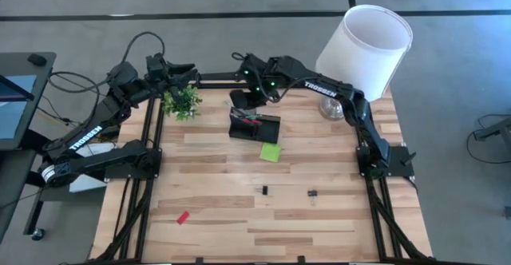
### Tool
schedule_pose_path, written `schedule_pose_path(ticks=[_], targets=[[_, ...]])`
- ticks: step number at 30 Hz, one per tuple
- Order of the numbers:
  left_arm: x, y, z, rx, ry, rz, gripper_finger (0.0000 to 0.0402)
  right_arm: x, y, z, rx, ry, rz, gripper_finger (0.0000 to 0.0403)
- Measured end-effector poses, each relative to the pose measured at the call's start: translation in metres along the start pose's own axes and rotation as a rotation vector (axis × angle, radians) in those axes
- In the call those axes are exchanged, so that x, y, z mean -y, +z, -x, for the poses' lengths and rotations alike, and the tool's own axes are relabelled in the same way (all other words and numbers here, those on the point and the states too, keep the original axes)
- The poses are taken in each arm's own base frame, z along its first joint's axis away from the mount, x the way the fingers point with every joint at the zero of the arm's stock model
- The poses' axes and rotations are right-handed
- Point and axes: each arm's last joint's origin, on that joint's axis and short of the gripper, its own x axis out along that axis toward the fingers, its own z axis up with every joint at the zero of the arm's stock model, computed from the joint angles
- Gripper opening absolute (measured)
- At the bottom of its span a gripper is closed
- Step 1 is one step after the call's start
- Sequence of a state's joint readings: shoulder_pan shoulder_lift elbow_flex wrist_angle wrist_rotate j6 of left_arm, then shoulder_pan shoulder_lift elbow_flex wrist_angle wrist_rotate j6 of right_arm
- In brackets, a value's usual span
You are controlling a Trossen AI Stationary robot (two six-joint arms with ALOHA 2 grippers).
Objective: Pick and place office supplies into organizer
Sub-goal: Put the green sticky notes into the black desk organizer
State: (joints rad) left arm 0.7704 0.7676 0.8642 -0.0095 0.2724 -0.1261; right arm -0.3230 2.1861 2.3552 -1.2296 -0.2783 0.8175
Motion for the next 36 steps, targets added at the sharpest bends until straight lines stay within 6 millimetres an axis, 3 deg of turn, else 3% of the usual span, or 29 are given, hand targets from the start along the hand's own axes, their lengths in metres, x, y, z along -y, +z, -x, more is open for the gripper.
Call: schedule_pose_path(ticks=[7, 12, 15, 19, 22, 25, 29, 36], targets=[[0.000, 0.000, 0.000, -0.001, 0.000, 0.001, 0.0107, -0.040, -0.023, 0.054, 0.285, 0.130, 0.153, 0.0005], [0.000, -0.004, 0.000, -0.039, -0.007, 0.064, 0.0107, -0.083, -0.081, 0.102, 0.433, 0.271, 0.295, 0.0004], [0.002, -0.010, 0.000, -0.110, -0.055, 0.110, 0.0107, -0.100, -0.117, 0.110, 0.455, 0.277, 0.369, 0.0002], [0.006, -0.021, 0.002, -0.231, -0.139, 0.182, 0.0107, -0.115, -0.158, 0.106, 0.415, 0.273, 0.443, 0.0003], [0.014, -0.028, 0.002, -0.314, -0.202, 0.236, 0.0107, -0.117, -0.182, 0.099, 0.392, 0.198, 0.426, 0.0002], [0.025, -0.033, 0.003, -0.375, -0.258, 0.281, 0.0107, -0.101, -0.199, 0.092, 0.314, 0.009, 0.321, 0.0001], [0.043, -0.036, 0.002, -0.399, -0.283, 0.294, 0.0107, -0.079, -0.227, 0.098, 0.200, -0.215, 0.286, 0.0005], [0.076, -0.036, 0.005, -0.387, -0.259, 0.404, 0.0107, -0.087, -0.280, 0.104, 0.050, -0.135, 0.420, 0.0006]])
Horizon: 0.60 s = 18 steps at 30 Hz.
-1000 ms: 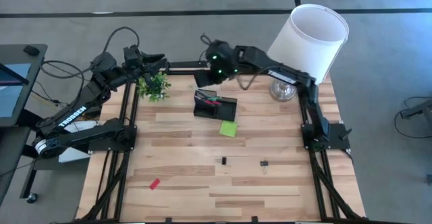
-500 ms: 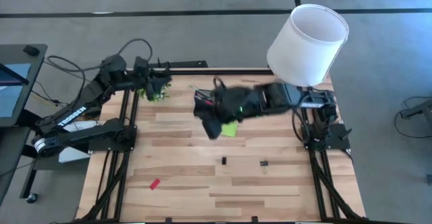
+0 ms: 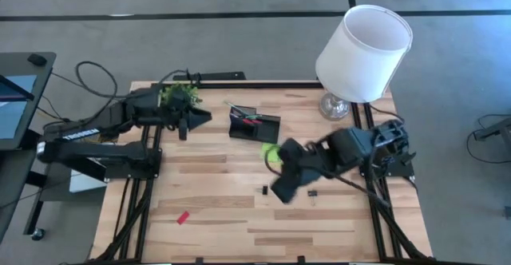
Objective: Pick and place office supplies into organizer
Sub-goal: Put the green sticky notes into the black desk organizer
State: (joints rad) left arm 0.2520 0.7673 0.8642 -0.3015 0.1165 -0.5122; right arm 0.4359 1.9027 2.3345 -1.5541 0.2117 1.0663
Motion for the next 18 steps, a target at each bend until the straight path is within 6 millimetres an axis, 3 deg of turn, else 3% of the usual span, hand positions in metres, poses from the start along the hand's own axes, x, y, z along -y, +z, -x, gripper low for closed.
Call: schedule_pose_path(ticks=[5, 10, 14, 18], targets=[[0.028, -0.005, 0.007, 0.061, -0.093, 0.022, 0.0107, -0.015, -0.035, 0.020, -0.103, 0.119, 0.025, 0.0006], [0.046, -0.015, 0.018, 0.077, -0.103, 0.046, 0.0107, -0.010, -0.057, 0.047, -0.158, 0.168, 0.024, 0.0006], [0.056, -0.026, 0.019, 0.044, -0.096, 0.031, 0.0107, -0.018, -0.062, 0.047, -0.115, 0.198, 0.032, 0.0006], [0.063, -0.032, 0.018, 0.038, -0.080, 0.021, 0.0107, -0.032, -0.064, 0.034, -0.214, 0.278, 0.082, 0.0006]])
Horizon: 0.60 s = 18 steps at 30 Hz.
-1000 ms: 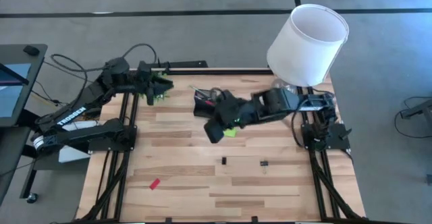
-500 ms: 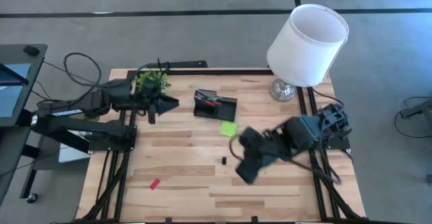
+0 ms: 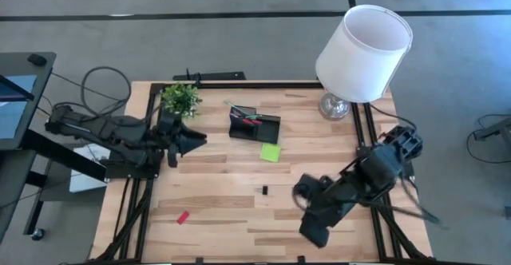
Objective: Pick and place office supplies into organizer
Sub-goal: Put the green sticky notes into the black desk organizer
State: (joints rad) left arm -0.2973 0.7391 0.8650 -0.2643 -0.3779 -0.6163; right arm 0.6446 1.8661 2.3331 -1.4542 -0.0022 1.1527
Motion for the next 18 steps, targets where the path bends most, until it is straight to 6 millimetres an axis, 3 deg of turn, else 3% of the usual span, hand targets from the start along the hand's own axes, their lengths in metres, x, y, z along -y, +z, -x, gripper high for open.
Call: schedule_pose_path(ticks=[10, 18], targets=[[0.002, -0.001, -0.001, 0.029, 0.031, 0.026, 0.0107, -0.008, 0.014, -0.034, -0.213, 0.118, 0.153, 0.0006], [0.002, -0.001, -0.001, 0.030, 0.030, 0.034, 0.0107, -0.003, 0.039, -0.041, -0.049, 0.094, 0.305, 0.0006]])
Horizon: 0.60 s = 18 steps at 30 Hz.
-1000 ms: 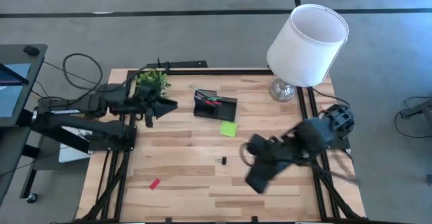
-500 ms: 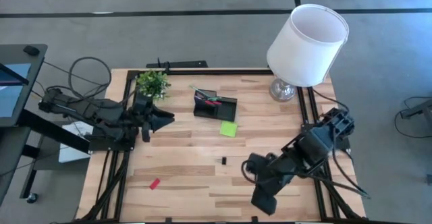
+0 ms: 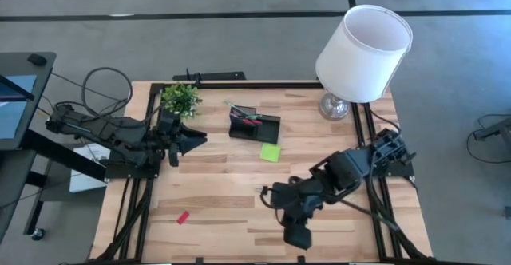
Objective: Pick and place office supplies into organizer
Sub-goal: Put the green sticky notes into the black desk organizer
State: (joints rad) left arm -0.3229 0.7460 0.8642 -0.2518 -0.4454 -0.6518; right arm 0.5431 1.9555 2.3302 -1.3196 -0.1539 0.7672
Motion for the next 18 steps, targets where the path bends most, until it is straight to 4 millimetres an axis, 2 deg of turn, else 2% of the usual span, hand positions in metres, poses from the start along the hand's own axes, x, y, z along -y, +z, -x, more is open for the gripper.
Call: schedule_pose_path(ticks=[3, 9, 18], targets=[[0.000, 0.000, 0.000, -0.003, 0.002, 0.005, 0.0107, -0.002, 0.008, -0.002, 0.051, 0.042, 0.062, 0.0006], [0.000, -0.001, 0.000, -0.006, 0.004, 0.004, 0.0107, -0.001, 0.016, -0.006, 0.008, 0.146, 0.108, 0.0013], [-0.002, -0.007, 0.000, -0.110, -0.040, -0.034, 0.0107, 0.003, 0.021, -0.010, -0.174, 0.353, 0.063, 0.0080]])
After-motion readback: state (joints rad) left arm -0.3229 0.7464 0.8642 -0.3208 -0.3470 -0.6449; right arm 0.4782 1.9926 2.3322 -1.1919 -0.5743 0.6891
